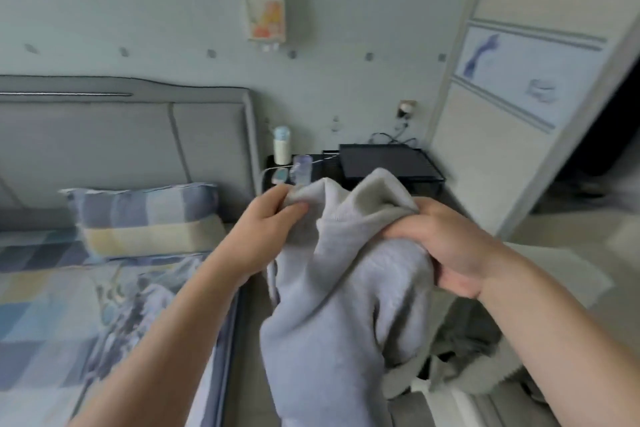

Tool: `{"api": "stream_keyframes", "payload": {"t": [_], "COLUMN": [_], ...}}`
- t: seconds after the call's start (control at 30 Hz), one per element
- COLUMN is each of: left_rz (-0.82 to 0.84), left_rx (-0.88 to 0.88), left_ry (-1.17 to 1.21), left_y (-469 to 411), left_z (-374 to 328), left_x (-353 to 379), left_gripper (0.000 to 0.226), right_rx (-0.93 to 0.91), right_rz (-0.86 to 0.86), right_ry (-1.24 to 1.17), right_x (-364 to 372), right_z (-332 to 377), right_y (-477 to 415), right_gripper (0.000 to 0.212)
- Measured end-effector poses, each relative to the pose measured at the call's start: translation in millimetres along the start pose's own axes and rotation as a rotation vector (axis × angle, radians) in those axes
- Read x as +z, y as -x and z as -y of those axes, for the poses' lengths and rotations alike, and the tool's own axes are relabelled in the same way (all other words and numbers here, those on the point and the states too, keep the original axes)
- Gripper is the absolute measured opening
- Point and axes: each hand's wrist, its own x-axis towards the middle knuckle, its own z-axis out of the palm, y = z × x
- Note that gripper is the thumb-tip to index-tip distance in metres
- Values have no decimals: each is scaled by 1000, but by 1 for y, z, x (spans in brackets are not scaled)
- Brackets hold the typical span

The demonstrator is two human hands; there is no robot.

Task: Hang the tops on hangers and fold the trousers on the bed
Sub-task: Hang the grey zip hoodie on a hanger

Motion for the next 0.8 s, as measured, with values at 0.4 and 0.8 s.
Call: {"api": "stream_keyframes", "payload": {"t": [0.4,0.8], "left_rz": [451,756], "left_rx": [342,197], "left_ry": [139,487], "left_y": [6,-2], "left_z": [-72,-165], "left_x": [223,342], "left_gripper": [22,35], "right_rx": [-6,581], "right_rz": [-497,-597], "right_ry": [58,685], "right_x": [-143,-224], "right_z": [9,-58], "right_y": [136,275], "right_gripper": [37,71]}}
